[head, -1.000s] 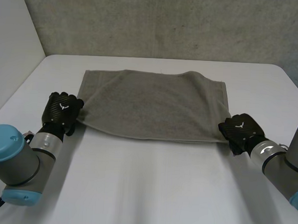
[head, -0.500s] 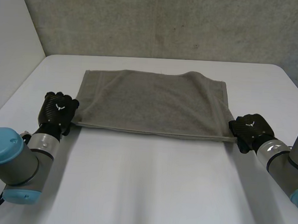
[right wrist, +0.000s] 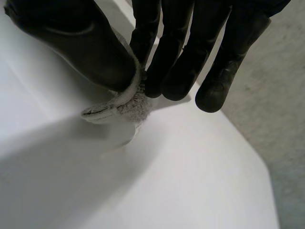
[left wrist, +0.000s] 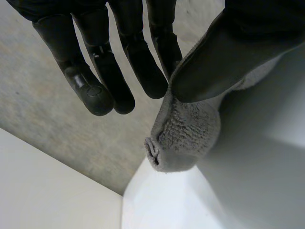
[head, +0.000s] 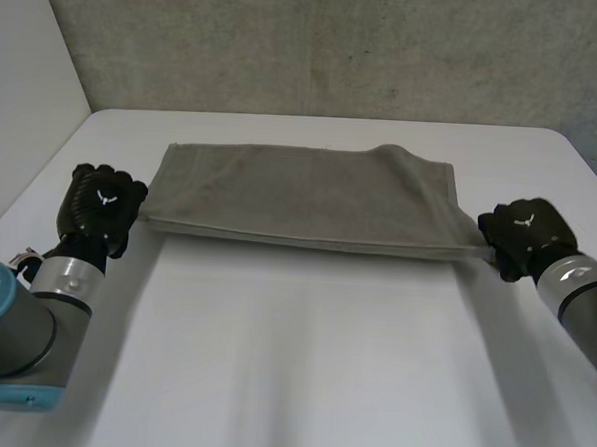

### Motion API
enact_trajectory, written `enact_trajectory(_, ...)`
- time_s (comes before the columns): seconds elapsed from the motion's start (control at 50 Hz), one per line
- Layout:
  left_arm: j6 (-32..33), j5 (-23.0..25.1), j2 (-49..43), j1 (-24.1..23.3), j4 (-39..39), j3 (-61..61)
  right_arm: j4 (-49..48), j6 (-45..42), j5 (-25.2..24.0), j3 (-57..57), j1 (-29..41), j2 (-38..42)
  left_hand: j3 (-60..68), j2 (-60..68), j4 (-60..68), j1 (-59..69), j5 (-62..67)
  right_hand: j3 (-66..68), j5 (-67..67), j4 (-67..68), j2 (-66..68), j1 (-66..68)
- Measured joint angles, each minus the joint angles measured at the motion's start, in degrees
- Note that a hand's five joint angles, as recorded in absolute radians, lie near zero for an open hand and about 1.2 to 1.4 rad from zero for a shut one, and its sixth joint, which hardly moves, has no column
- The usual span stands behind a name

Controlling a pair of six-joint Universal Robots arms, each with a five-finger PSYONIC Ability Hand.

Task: Fold the towel.

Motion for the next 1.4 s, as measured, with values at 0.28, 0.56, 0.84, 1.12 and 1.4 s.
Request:
enact_trajectory(0.28,9.61,6.72,20.51,1.61,-6.27,-10.01,20.50,-17.72,-3.97,-1.42,-4.64,-14.11,0.10,0.00,0.00,0.03,0.00,0.00,0.00,0.00,0.00,0.00)
enact_trajectory(0.56,5.01,15.10,30.89,7.02,-16.88,-12.38,29.44,-24.17,-12.65,-3.56,-9.72,-18.64,0.15,0.08,0.00,0.04,0.27,0.00,0.15,0.00,0.00,0.00)
enact_trajectory(0.84,1.19,13.46,-1.40,3.22,-12.03,6.60,21.86,-24.03,-2.17,-25.58,-2.11,10.80,0.27,0.07,0.00,0.05,0.27,0.00,0.90,0.00,0.00,0.00)
enact_trajectory(1.12,1.83,5.41,-26.25,-0.90,-13.12,37.39,5.44,-24.52,3.74,-44.97,5.30,32.32,0.33,0.06,0.00,0.05,0.56,0.00,1.06,0.00,0.00,0.00)
enact_trajectory(1.4,2.56,1.52,-35.12,-3.79,-15.93,51.41,-1.84,-24.33,7.99,-49.73,6.13,38.67,-65.96,-64.46,-66.23,-63.88,-64.07,-61.82,-63.68,-61.94,-62.02,-61.29)
